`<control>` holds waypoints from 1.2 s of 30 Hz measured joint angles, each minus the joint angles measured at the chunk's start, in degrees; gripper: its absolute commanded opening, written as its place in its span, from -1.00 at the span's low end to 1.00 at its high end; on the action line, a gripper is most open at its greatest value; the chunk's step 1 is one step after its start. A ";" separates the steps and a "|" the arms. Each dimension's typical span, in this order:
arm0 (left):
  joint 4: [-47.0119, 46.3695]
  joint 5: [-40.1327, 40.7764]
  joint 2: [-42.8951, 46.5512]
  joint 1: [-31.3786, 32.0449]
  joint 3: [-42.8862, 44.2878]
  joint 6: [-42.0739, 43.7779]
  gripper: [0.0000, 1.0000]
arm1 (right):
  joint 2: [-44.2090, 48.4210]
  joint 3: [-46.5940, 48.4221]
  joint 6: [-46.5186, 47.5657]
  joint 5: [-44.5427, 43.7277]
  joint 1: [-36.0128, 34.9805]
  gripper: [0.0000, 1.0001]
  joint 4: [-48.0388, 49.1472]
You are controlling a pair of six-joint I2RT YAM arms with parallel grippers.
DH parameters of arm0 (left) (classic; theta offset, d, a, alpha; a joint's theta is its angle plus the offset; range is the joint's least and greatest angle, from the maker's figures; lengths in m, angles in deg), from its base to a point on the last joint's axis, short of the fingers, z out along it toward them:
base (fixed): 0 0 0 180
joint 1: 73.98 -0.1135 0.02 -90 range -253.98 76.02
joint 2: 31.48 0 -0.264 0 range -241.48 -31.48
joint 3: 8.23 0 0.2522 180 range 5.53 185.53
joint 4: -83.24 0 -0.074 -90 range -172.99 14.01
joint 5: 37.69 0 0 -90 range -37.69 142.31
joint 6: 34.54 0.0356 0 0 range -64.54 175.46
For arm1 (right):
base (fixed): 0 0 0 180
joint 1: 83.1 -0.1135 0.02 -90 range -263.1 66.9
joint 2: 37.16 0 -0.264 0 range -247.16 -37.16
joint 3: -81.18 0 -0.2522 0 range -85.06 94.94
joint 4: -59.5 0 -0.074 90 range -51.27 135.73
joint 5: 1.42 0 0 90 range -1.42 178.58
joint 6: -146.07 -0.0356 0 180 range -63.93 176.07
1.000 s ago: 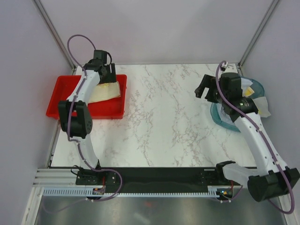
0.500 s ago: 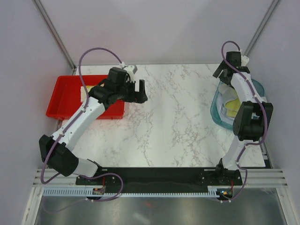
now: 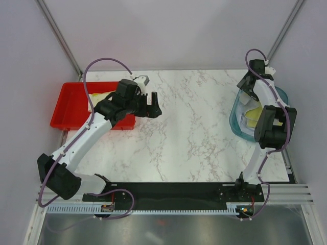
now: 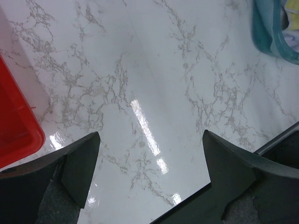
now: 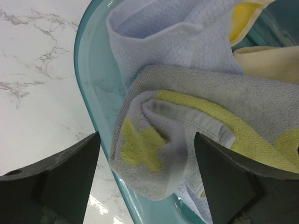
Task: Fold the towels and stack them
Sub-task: Grab crumpled towel, then move the towel to the center of the board
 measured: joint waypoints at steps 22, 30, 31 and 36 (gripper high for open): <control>-0.24 1.95 5.46 -0.02 3.63 -4.22 0.92 | 21.55 26.84 2.69 38.97 -8.02 -1.00 -3.96; -0.09 -1.36 12.07 -0.28 2.23 -4.26 0.87 | 37.88 3.04 -3.41 45.90 -20.41 -1.00 2.93; -0.04 -1.77 13.16 -0.28 1.05 -4.26 0.87 | 39.89 -2.84 -3.96 45.86 -20.70 -0.96 3.45; 0.37 -2.58 15.69 -0.28 -5.22 -4.31 0.83 | 43.45 -30.64 -2.93 43.91 -22.73 -0.87 5.79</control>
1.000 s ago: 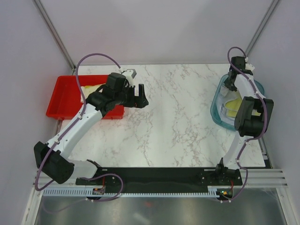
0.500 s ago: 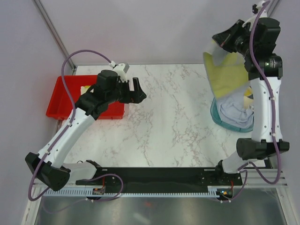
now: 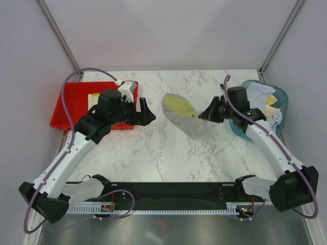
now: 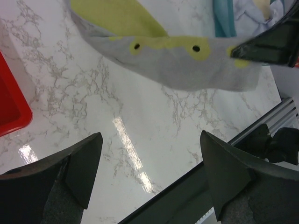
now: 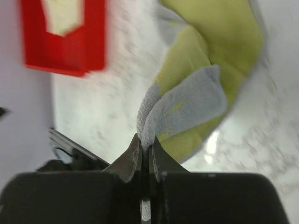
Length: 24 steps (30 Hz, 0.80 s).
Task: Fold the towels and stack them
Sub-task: Move the towel to the center of the board
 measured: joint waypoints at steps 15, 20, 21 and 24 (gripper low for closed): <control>-1.95 -1.46 -9.35 0.02 -6.19 -1.66 0.64 | 1.77 -20.26 4.48 1.77 -8.74 0.06 3.30; -6.75 -4.28 -13.07 1.14 -7.37 -4.09 0.61 | -0.76 -17.03 4.24 -0.50 -8.79 0.07 5.57; -7.78 -4.61 -13.03 1.64 -8.22 -4.59 0.59 | -1.36 -16.74 3.76 -2.51 -8.76 0.04 5.73; -11.50 -4.94 -12.66 4.59 -11.74 -6.82 0.57 | -3.02 -16.06 1.97 -10.32 -8.72 0.01 5.62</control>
